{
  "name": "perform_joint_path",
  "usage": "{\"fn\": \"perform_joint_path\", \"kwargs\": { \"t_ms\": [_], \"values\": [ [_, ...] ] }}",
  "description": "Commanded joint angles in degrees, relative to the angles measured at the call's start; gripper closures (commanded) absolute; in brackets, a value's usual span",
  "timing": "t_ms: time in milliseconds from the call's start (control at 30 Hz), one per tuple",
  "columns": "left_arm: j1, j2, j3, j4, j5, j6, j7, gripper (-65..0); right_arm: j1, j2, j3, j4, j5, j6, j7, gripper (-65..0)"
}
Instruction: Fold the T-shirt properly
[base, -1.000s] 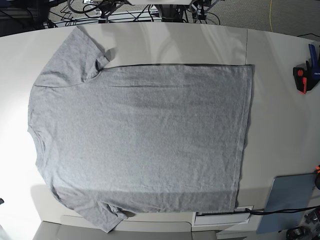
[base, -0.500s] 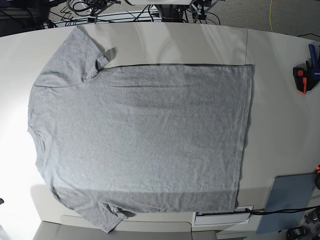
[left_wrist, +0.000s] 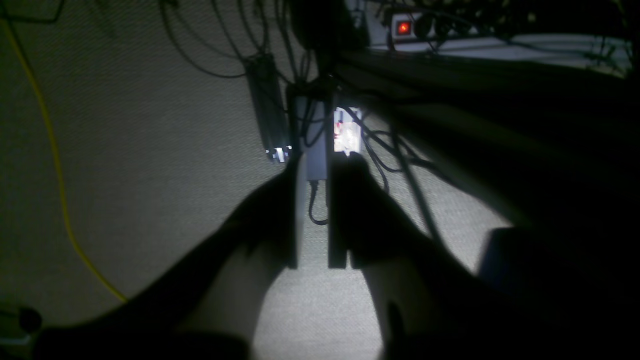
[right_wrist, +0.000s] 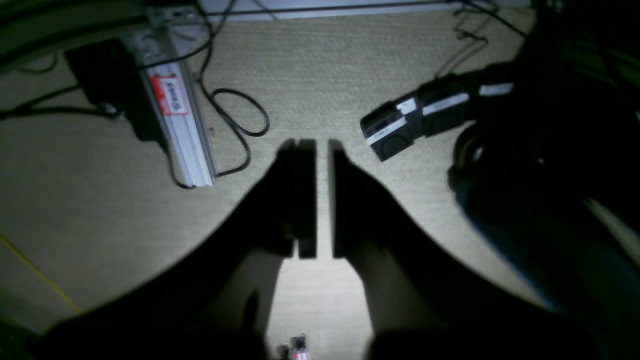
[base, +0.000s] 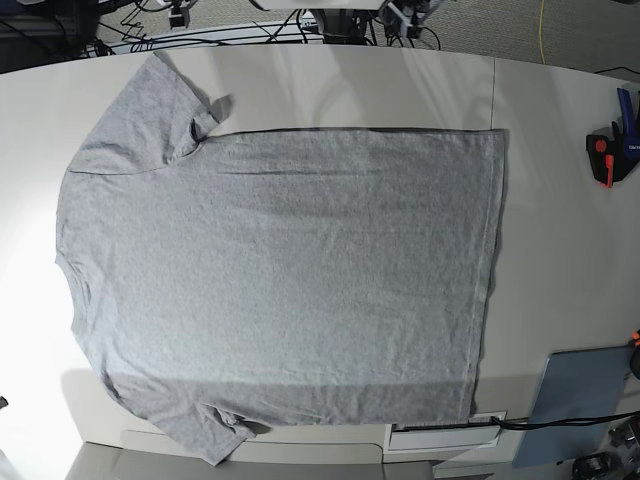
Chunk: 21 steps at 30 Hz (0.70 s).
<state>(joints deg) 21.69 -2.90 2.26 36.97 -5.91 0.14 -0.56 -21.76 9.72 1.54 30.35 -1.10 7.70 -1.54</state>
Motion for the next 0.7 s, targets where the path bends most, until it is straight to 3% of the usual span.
{"fn": "perform_joint_path", "kwargs": {
  "t_ms": [0, 67, 167, 333, 667],
  "values": [
    [1.4, -0.2, 0.1, 0.5, 0.8, -0.3, 0.5, -7.3, -1.1, 0.8, -0.4, 1.6, 0.5, -0.8, 0.4, -5.2],
    [1.7, -0.6, 0.1, 0.9, 0.8, 0.1, 0.6, -7.3, -2.3, 0.7, -0.8, 3.5, 0.4, -2.8, 0.4, -5.2],
    [2.2, -0.8, 0.1, 1.2, 0.8, 0.1, 0.9, -7.3, -3.1, 0.8, -0.8, 4.3, 0.4, -2.8, -0.4, -5.2],
    [5.6, -1.2, 0.1, 5.9, 0.8, 4.3, 1.8, -7.3, -5.4, 1.6, -0.8, 6.4, 0.4, -2.9, -1.2, -5.2],
    [17.4, -6.0, 0.1, 25.4, -2.0, 2.9, 3.8, -7.3, -17.4, 6.7, -0.8, 25.4, 3.5, -2.9, -2.0, -5.2]
  ]
}}
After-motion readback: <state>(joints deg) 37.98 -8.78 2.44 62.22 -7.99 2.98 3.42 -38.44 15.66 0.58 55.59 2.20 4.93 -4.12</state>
